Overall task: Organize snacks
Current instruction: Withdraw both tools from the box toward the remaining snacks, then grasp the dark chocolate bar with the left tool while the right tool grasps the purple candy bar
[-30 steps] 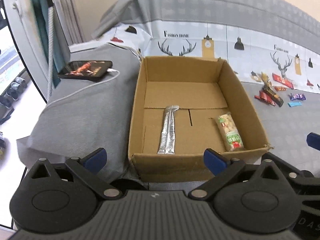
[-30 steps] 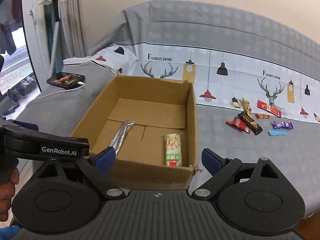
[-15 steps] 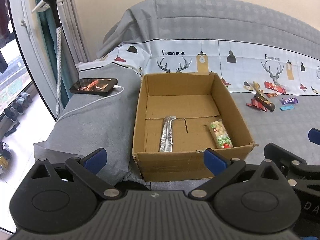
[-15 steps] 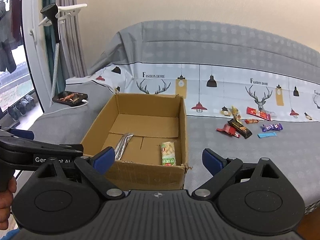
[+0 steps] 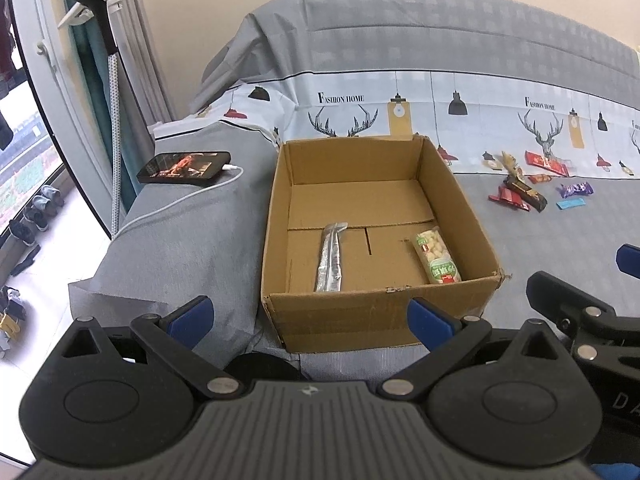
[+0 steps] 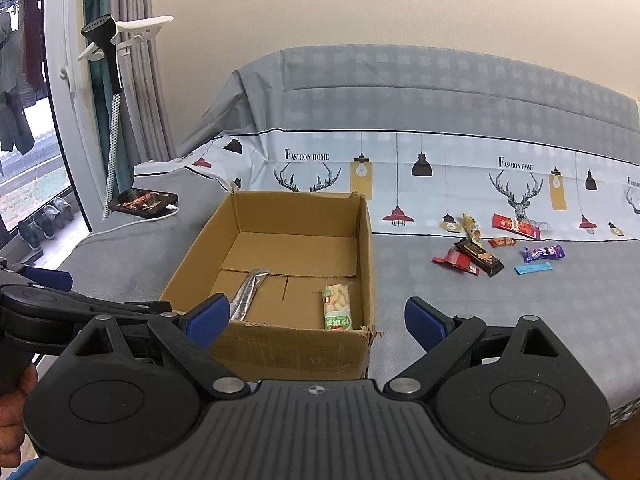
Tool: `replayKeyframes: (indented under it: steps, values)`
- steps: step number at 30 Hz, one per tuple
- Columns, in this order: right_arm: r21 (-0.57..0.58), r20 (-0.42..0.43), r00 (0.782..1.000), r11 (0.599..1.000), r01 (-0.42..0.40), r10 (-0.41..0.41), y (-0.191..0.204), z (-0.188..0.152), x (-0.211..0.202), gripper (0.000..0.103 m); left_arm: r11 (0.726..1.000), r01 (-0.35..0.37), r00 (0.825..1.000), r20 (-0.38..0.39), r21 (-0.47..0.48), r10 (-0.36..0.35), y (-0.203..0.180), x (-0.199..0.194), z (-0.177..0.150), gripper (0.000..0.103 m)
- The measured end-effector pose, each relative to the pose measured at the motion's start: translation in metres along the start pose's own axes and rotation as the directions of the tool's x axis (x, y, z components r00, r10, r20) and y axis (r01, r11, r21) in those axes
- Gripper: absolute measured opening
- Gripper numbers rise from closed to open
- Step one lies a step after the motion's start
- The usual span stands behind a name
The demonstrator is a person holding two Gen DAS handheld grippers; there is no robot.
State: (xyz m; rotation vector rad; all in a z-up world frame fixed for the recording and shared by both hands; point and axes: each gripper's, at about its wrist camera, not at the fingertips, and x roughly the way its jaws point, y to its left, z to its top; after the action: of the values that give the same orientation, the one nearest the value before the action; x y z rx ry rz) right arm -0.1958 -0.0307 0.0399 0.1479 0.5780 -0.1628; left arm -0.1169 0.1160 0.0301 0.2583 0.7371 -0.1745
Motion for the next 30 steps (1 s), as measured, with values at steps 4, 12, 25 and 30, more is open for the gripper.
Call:
replayKeyframes:
  steps: [4,12,25,30]
  values:
    - [0.011,-0.012,1.000,1.000,-0.004,0.004,-0.003,-0.001,0.003,0.095,1.000,-0.002,1.000,-0.011,0.009,0.002,-0.004,0.003,-0.001,0.103]
    - [0.039,-0.035,0.999,0.999,-0.012,0.013,-0.012,-0.004,0.014,0.095,1.000,0.010,0.998,-0.069,0.013,-0.010,-0.010,0.017,0.001,0.103]
    - [0.126,-0.086,0.996,0.992,-0.005,0.016,-0.045,-0.011,0.035,0.095,0.998,0.013,0.991,-0.137,0.066,-0.003,-0.043,0.041,0.013,0.103]
    - [0.173,-0.105,0.994,0.985,0.027,-0.009,-0.072,-0.012,0.047,0.095,0.996,0.055,0.984,-0.176,0.076,-0.041,-0.065,0.056,0.030,0.103]
